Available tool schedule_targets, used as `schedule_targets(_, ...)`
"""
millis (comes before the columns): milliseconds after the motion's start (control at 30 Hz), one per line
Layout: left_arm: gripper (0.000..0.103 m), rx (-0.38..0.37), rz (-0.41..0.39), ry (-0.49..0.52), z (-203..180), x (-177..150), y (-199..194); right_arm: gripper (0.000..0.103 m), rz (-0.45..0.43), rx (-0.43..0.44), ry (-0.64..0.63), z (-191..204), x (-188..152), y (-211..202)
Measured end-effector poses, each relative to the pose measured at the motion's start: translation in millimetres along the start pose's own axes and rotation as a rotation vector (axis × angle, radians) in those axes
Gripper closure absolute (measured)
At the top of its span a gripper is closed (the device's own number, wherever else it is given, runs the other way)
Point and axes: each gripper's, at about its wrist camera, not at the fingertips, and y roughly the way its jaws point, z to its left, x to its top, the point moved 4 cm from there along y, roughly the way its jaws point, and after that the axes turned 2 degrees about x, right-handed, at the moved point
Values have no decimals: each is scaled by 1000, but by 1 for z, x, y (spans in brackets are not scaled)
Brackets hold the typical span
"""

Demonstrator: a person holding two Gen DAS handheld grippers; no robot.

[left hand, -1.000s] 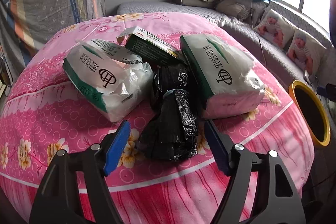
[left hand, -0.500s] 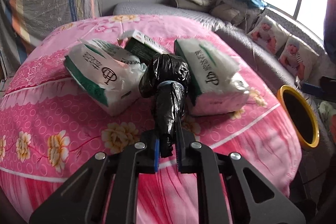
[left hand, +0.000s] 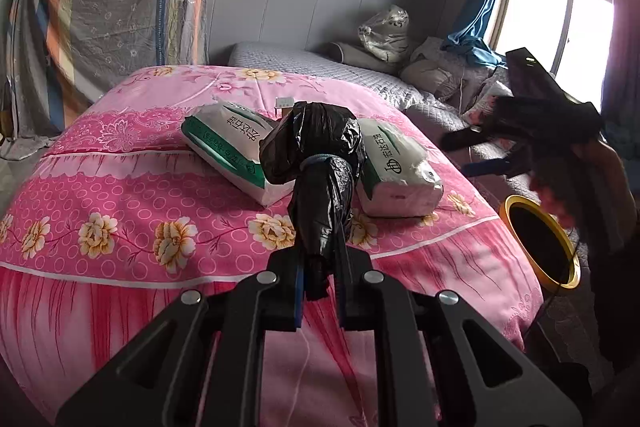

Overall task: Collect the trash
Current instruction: 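Grasp the white wet-wipe packet with the right gripper while the left holds the black bag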

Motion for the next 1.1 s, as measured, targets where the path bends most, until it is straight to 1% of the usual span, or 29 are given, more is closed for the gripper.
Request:
schedule_targets(67,93,-7,-11,-3,1,1,-3,9,53,-9,26,0,10,14)
schedule_targets(200,92,-22,-35,-11,4,0,-10,9,116,-55,39,7,24,31)
schedule_targets(367,92,-32,-50,-24,8,-1,-14,9,146,-178,-5,20,36,49)
schedule_targets(467,92,-28,-61,-25,9,-1,-17,9,157,-285,-54,27,43,63)
schedule_targets(633,92,-20,-75,-33,13,-1,-21,9,185,-418,-119,28,45,90)
schedule_targets(700,92,-5,-82,-27,13,-1,-23,11,180,-441,-153,30,45,95)
schedule_targets(767,92,7,-89,-22,13,0,-26,16,157,-432,-168,30,44,92)
schedule_targets(833,92,18,-97,-20,13,2,-29,21,147,-370,-165,26,43,84)
schedule_targets(933,92,34,-105,-16,11,6,-32,23,140,-264,-130,21,32,67)
schedule_targets(967,92,36,-106,-15,10,9,-32,23,132,-243,-129,22,28,59)
schedule_targets(1100,92,34,-114,-4,0,20,-34,23,87,-92,-107,19,6,20)
